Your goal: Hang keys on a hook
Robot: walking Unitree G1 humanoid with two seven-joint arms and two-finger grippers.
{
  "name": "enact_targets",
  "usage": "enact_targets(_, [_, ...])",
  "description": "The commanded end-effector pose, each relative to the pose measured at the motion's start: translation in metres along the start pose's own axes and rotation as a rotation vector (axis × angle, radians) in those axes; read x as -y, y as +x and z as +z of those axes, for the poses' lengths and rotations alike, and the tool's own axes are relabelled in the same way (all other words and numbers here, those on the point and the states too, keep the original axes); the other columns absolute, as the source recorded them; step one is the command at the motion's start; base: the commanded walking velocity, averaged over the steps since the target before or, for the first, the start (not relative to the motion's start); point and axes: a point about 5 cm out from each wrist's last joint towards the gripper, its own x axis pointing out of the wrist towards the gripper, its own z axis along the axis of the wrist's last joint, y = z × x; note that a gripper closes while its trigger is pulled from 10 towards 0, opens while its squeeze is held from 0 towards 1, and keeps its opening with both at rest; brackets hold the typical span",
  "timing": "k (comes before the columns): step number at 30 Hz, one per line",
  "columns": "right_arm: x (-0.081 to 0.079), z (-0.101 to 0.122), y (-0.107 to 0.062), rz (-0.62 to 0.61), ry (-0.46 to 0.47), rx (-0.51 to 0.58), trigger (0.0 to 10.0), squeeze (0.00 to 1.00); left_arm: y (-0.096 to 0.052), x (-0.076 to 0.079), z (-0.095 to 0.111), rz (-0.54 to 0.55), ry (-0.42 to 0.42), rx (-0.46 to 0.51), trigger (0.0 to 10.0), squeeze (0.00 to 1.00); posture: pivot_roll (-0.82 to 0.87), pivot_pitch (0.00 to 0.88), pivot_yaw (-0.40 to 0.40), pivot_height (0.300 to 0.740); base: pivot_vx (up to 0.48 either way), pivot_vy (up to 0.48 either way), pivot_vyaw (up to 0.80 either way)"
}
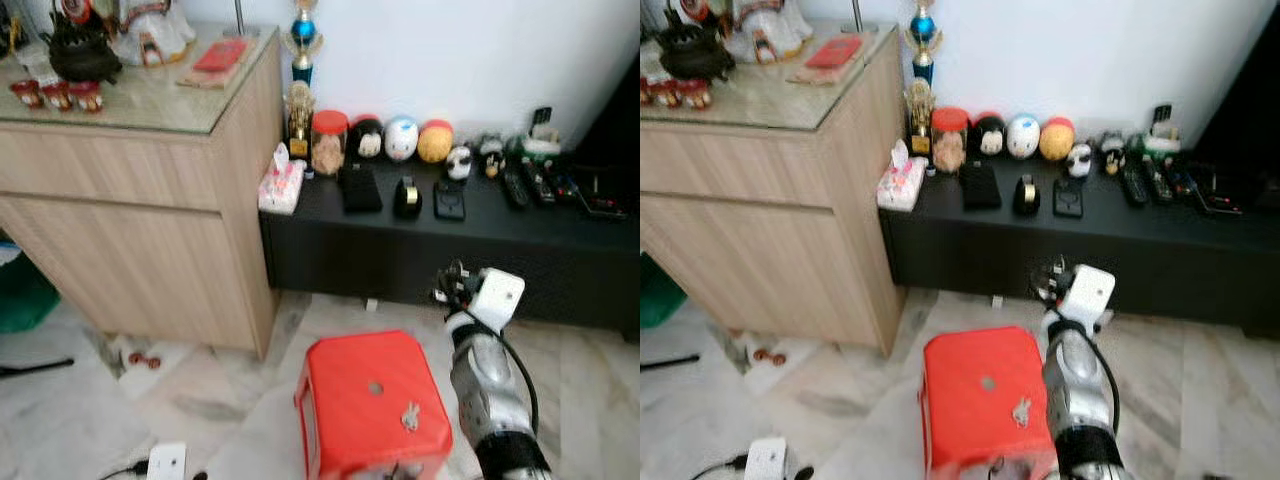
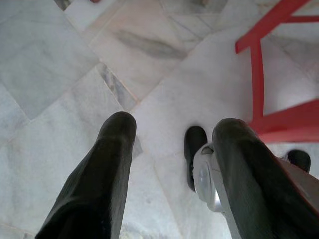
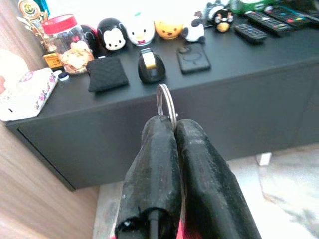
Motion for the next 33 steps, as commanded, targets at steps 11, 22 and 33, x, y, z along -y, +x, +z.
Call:
enact_targets(11, [-0.007, 0.006, 0.006, 0.006, 0.018, 0.022, 10.0, 0.00, 0.002, 0.002, 0.002, 0.001, 0.003, -0.016, 10.0, 0.00, -0.02, 0.000, -0.020, 0.740, -0.339, 0.000, 0.00])
enact_targets(22, [-0.009, 0.011, 0.011, -0.006, 0.029, 0.031, 10.0, 0.00, 0.003, -0.009, 0.005, 0.033, -0.001, -0.009, 10.0, 0.00, 0.00, 0.000, -0.030, 0.740, -0.338, 0.000, 0.00])
enact_targets(33, [-0.011, 0.017, 0.015, -0.010, 0.029, 0.043, 10.0, 0.00, 0.003, -0.005, 0.005, 0.029, -0.001, -0.015, 10.0, 0.00, 0.01, 0.000, -0.027, 0.740, -0.302, 0.000, 0.00])
